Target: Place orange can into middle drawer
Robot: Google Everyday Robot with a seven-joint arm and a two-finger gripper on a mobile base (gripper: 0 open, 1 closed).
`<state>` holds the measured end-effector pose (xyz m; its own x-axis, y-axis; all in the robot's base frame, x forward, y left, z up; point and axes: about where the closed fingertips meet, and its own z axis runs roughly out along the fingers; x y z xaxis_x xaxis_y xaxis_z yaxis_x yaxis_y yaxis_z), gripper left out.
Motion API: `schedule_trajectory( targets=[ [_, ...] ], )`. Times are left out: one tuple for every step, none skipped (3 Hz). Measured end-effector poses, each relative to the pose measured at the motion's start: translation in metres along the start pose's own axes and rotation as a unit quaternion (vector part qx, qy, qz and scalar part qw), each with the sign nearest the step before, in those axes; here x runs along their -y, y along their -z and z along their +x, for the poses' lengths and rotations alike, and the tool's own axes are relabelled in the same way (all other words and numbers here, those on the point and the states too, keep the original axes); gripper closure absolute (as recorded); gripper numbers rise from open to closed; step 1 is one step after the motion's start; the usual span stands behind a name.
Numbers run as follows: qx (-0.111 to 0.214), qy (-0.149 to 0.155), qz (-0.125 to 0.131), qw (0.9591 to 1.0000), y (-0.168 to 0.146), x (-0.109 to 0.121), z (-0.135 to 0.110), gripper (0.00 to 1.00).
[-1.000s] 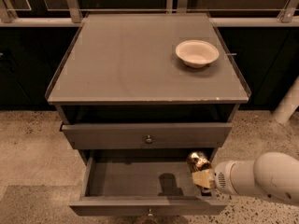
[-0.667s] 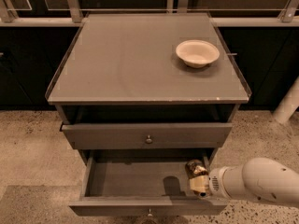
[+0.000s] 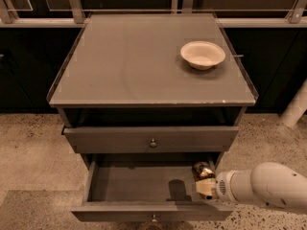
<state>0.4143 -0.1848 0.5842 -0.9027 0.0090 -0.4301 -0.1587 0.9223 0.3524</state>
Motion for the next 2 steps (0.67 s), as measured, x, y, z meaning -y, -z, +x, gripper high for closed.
schedule_trajectory(
  targets=[
    [0.030,-0.012,-0.016,0.9993,-0.015,-0.001,-0.010,1.00],
    [0.050,-0.018,-0.031,0.9981,-0.041,-0.007,-0.017,1.00]
  ],
)
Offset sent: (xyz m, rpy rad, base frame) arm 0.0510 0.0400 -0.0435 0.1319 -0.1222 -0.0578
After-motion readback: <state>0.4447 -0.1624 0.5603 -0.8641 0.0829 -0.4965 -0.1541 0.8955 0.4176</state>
